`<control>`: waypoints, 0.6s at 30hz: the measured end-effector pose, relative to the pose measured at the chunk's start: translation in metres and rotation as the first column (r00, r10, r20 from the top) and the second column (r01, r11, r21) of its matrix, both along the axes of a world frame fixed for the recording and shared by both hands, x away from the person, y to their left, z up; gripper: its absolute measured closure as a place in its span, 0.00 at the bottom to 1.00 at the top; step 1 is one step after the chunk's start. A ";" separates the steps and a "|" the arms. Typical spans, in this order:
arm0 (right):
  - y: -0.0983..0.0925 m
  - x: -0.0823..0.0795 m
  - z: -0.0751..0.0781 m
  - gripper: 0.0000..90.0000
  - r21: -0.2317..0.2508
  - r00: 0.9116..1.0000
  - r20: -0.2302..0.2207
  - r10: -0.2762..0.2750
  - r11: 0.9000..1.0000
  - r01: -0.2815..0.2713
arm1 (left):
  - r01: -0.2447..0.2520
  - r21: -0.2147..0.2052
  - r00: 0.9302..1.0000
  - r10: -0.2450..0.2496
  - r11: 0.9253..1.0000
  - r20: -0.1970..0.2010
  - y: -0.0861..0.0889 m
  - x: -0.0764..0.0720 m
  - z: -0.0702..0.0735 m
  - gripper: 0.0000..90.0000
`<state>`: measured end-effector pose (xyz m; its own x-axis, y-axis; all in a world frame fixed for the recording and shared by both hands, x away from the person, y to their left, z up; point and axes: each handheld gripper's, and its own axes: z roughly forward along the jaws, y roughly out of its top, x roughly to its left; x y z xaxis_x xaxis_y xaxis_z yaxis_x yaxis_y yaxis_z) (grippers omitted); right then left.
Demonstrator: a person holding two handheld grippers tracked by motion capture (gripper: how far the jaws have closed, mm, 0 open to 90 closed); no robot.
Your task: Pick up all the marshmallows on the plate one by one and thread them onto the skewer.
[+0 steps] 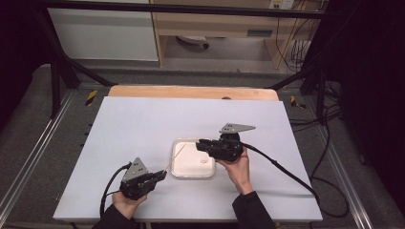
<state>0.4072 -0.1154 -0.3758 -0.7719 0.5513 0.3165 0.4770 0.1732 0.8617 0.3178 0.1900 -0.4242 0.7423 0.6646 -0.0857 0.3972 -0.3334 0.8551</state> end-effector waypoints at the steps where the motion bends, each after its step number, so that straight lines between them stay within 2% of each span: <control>1: 0.000 0.000 0.001 0.82 0.008 1.000 -0.002 0.002 1.000 -0.002 | 0.003 0.001 1.000 -0.003 1.000 0.002 0.000 0.000 0.000 0.98; 3: 0.001 0.000 0.004 0.82 0.016 1.000 0.004 0.005 1.000 -0.005 | 0.006 0.000 1.000 -0.006 1.000 0.002 -0.002 0.000 0.000 0.98; 6: 0.003 0.001 0.008 0.82 0.062 1.000 -0.008 0.010 0.998 -0.010 | 0.011 0.001 1.000 -0.011 1.000 0.005 -0.003 -0.001 -0.001 0.98; 7: 0.003 0.001 0.008 0.82 0.062 1.000 -0.008 0.010 0.998 -0.010 | 0.012 0.001 1.000 -0.012 1.000 0.005 -0.003 -0.001 -0.001 0.98; 8: 0.005 0.003 0.010 0.82 0.092 1.000 -0.016 0.014 0.996 -0.012 | 0.013 0.002 1.000 -0.013 1.000 0.005 -0.004 -0.001 -0.001 0.98; 13: 0.009 0.006 0.012 0.82 0.143 0.999 -0.036 0.018 0.990 -0.013 | 0.016 -0.005 1.000 -0.016 1.000 0.007 -0.004 -0.001 -0.001 0.98; 18: 0.011 0.008 0.009 0.82 0.156 0.998 -0.051 0.021 0.988 -0.013 | 0.017 -0.008 1.000 -0.017 1.000 0.009 -0.004 -0.001 -0.001 0.98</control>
